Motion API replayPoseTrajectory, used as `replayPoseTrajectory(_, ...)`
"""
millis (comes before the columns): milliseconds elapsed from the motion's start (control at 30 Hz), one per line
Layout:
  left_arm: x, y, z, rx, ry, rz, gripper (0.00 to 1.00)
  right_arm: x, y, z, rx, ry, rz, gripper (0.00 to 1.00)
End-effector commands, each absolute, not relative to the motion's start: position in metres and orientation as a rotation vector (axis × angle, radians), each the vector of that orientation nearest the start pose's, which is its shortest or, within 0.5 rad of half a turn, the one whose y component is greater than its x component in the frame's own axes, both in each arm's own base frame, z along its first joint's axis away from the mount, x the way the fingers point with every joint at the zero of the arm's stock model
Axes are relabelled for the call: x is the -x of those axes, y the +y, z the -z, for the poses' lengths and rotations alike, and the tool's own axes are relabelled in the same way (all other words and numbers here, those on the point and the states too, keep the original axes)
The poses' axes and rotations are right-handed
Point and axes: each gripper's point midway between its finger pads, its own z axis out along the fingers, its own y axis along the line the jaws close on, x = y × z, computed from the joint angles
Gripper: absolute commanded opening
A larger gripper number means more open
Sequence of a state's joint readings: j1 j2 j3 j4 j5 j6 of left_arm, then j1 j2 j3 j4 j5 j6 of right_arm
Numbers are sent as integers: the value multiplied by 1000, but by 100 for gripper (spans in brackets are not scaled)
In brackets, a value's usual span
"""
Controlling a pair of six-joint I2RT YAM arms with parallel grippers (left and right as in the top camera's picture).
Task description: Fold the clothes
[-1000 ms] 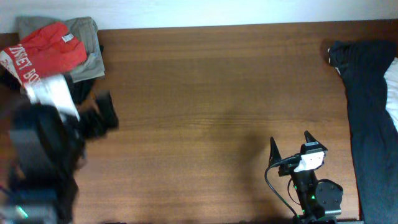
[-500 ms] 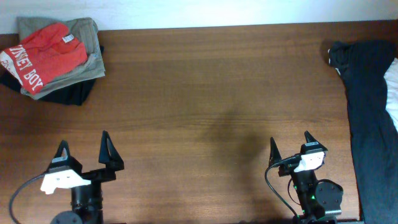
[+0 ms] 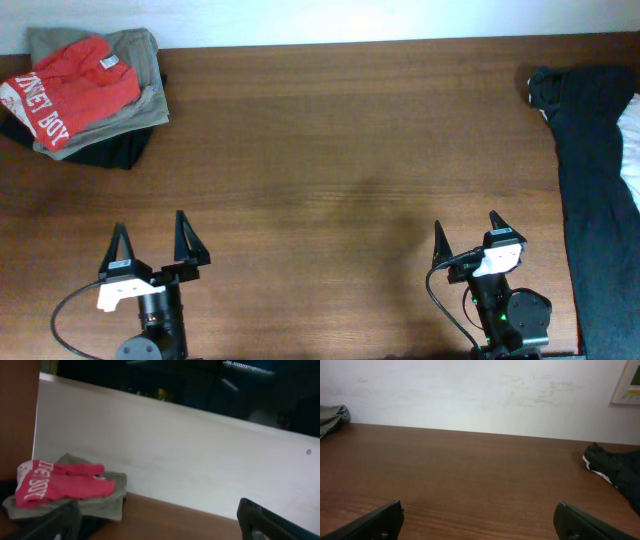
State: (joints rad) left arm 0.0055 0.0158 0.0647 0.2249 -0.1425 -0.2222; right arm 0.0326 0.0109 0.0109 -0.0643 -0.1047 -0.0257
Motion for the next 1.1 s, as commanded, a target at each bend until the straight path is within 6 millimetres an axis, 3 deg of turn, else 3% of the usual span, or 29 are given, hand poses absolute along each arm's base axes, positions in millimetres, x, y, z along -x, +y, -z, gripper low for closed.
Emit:
replayPoseTrajectory(0, -236, 28, -238, 281, 1285, 84, 99, -245, 27, -158, 123, 1636, -97, 99)
replayPoseTrajectory(133, -244, 18, -204, 232, 1436, 96, 99, -245, 27, -158, 123, 1636, -97, 99)
replayPoseTrajectory(300, -245, -23, -160, -104, 1631, 107, 99, -245, 27, -158, 123, 1636, -97, 99)
replayPoseTrajectory(1067, -245, -22, -160, -134, 1631, 73, 99, -245, 27, -158, 123, 1636, -97, 99)
